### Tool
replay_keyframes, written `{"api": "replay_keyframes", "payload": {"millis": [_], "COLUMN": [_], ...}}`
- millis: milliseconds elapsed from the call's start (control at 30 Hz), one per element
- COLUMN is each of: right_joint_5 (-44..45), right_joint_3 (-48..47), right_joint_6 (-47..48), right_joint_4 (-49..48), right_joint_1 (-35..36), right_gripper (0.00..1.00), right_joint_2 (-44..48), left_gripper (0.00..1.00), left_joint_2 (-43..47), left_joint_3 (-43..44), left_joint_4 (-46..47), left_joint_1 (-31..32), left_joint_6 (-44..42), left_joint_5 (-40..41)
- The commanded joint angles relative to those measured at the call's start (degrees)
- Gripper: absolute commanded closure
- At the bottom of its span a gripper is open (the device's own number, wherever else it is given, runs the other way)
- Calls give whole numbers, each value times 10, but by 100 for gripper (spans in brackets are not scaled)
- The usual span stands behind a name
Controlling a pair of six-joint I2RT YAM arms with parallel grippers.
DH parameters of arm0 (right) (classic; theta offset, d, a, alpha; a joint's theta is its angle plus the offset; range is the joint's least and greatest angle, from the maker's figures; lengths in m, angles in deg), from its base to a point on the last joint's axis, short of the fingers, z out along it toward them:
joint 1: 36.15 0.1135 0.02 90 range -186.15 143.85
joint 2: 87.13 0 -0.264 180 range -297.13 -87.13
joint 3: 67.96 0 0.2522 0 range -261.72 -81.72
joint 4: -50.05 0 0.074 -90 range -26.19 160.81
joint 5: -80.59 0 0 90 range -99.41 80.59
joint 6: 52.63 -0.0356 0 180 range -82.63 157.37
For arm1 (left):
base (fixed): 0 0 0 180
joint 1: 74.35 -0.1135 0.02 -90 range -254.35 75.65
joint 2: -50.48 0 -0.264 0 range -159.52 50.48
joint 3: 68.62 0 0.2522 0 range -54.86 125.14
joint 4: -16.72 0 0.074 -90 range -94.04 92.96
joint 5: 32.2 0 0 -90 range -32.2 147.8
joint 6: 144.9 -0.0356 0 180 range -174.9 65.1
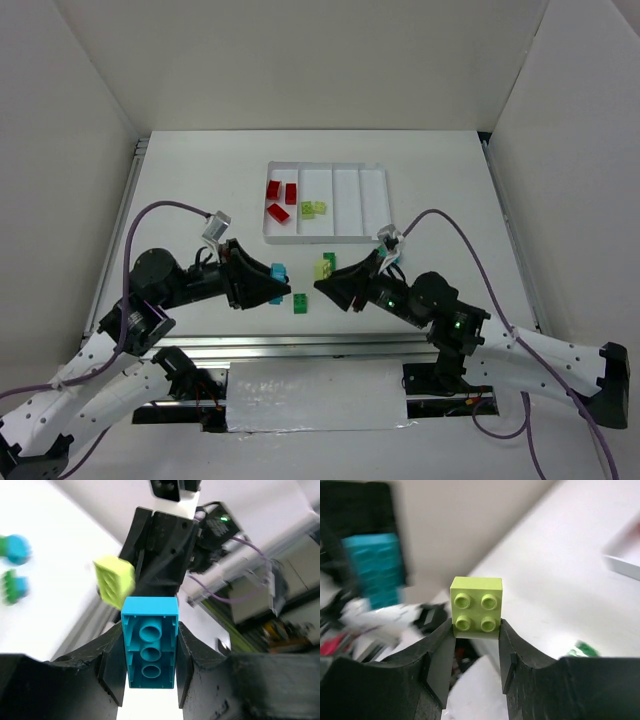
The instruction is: Sort the legos into containers by color
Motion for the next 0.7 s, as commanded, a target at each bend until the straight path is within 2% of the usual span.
{"api": "replay_keyframes", "payload": {"millis": [0, 33, 100, 200, 233, 367, 400, 433, 500, 533, 667], "right_joint_5": [140, 158, 157, 123, 122, 156, 163, 163, 183, 188, 181], "right_joint_3": [-70, -91, -112, -182, -236, -410, -482, -521, -631, -663, -752], "right_joint_6": [-25, -30, -37, -24, -15, -1, -1, -2, -12, -15, -17], "right_joint_4": [185, 210, 253, 304, 313, 403, 417, 434, 495, 511, 551], "right_joint_1": [-45, -58, -109, -185, -194, -222, -230, -233, -238, -244, -258], "right_gripper": [100, 100, 100, 100, 100, 100, 100, 100, 100, 100, 100], "right_joint_2": [-27, -50, -80, -191, -271, -478, -517, -590, -658, -716, -808], "left_gripper": [100, 100, 100, 100, 100, 100, 100, 100, 100, 100, 100], "left_joint_2": [17, 20, 23, 33, 42, 42, 35, 32, 29, 29, 30], "left_joint_3": [65, 75, 104, 125, 125, 122, 124, 125, 127, 127, 130], "left_joint_4": [-122, -185, -249, -336, -344, -347, -351, -354, -358, -358, -366], "left_joint_1": [-2, -2, -1, -2, -2, -1, -2, -2, -2, -3, -3], "left_joint_6": [-60, -80, -89, -84, -83, -90, -98, -100, -107, -109, -115], "left_joint_5": [110, 136, 241, 347, 361, 351, 344, 344, 345, 347, 354]}}
